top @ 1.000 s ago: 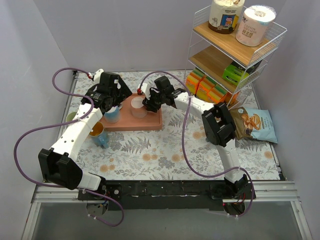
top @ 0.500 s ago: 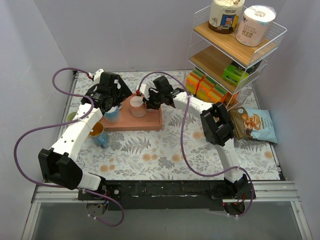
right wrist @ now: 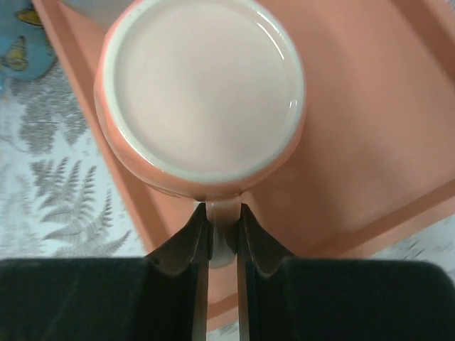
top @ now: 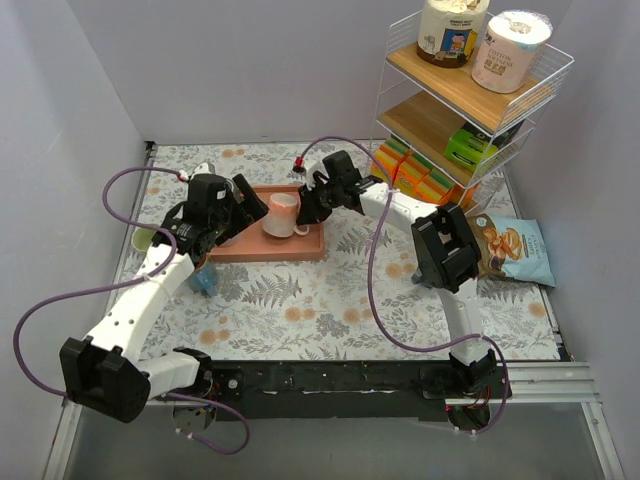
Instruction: Turn the mug right side up
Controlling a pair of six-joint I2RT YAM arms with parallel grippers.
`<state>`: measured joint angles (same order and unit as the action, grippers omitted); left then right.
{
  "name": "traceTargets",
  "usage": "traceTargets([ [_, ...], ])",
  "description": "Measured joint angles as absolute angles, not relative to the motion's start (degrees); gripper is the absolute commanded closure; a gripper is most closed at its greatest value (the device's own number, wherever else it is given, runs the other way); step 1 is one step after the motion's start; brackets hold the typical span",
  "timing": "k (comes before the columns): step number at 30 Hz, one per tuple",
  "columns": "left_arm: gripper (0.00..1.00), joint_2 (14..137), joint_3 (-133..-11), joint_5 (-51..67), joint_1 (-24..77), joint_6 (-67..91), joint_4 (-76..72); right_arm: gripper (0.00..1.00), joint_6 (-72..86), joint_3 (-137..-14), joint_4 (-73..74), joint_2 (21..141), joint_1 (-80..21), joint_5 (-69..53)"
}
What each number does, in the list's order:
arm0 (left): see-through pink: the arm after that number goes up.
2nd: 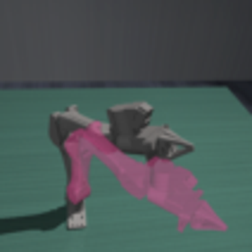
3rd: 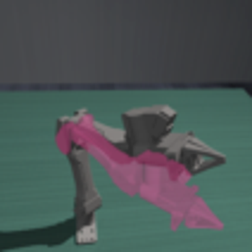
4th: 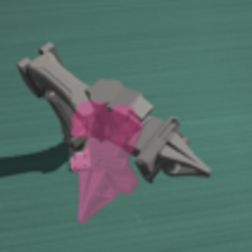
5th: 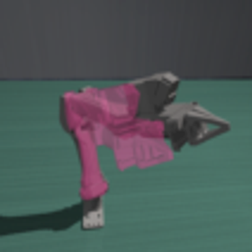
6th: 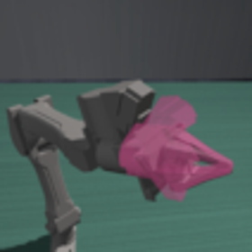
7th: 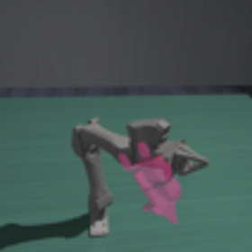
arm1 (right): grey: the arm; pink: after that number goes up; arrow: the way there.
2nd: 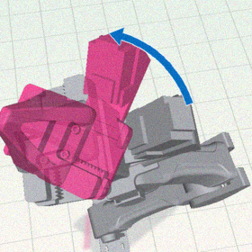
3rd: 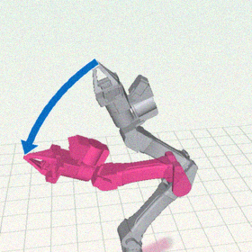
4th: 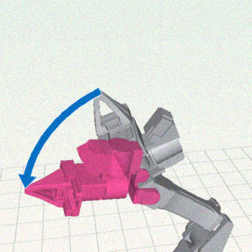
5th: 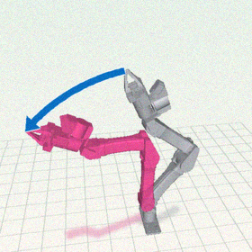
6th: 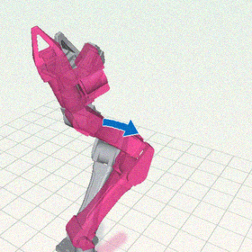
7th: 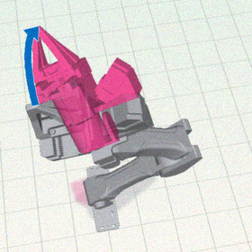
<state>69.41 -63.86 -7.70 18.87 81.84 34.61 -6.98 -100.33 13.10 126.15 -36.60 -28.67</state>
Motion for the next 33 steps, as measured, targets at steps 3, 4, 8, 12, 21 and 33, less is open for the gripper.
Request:
traceTargets([
  [3, 0.02, 65.2, -59.5, -2.6, 18.9, 81.7, 31.7, 0.99, 3.7, -94.1, 9.8, 122.8, -35.5, -31.2],
  [4, 0.02, 64.1, -58.4, -1.1, 18.9, 81.7, 30.7, 0.99, 7.6, -91.8, 7.9, 121.8, -35.0, -32.4],
  [8, 0.02, 61.4, -54.8, 4.1, 18.9, 82.1, 27.3, 0.99, 24.9, -85.1, -1.5, 119.5, -33.3, -37.4],
  [12, 0.10, 61.2, -53.2, 9.1, 18.9, 82.9, 23.9, 0.99, 42.0, -83.7, -11.1, 119.3, -32.2, -39.8],
  [21, 0.26, 62.6, -52.0, 17.5, 18.9, 87.5, 13.4, 0.99, 77.0, -78.2, -40.2, 115.8, -32.2, -39.3],
  [33, 0.51, 66.0, -52.0, 20.2, 18.9, 96.8, -5.7, 0.99, 94.2, -75.1, -53.6, 109.9, -32.8, -38.5],
])
